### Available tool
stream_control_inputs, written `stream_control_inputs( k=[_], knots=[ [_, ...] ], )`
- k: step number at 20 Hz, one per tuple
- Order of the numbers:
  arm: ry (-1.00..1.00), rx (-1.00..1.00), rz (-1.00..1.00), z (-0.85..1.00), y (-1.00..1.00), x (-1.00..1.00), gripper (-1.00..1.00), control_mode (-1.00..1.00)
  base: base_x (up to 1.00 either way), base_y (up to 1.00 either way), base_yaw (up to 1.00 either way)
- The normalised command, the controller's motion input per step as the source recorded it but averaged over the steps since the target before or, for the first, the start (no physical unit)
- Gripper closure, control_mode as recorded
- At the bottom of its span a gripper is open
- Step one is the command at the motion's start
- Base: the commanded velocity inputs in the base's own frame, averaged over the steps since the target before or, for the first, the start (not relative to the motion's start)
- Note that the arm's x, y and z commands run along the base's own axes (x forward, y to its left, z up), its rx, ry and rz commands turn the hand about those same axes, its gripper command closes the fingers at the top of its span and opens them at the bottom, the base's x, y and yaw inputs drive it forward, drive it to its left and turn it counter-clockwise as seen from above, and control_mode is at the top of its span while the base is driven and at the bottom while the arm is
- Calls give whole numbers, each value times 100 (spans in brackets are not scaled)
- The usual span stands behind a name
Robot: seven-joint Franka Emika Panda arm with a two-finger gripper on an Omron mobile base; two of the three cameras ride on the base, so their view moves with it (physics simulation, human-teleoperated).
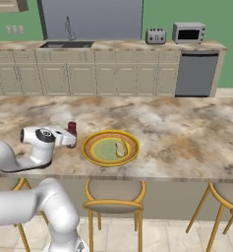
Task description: Move the hot dog bun to the plate on the dining table and place the condiment next to that plate. Then navigate to the fridge and take the sausage and place it on the plate as well.
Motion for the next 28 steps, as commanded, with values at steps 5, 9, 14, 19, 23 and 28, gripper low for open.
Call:
stream_control_inputs(
  k=[5,9,14,19,23,28],
  knots=[
    [0,0,-9,-34,-5,9,100,-100,0,0,0],
    [0,0,-7,-19,-3,32,100,-100,0,0,0],
    [0,0,-4,-24,0,39,100,-100,0,0,0],
    [0,0,-2,-30,1,23,100,-100,0,0,0],
    [0,-1,-2,-39,2,14,100,-100,0,0,0],
    [0,-3,-3,-55,4,-3,-100,-100,0,0,0]
  ],
)
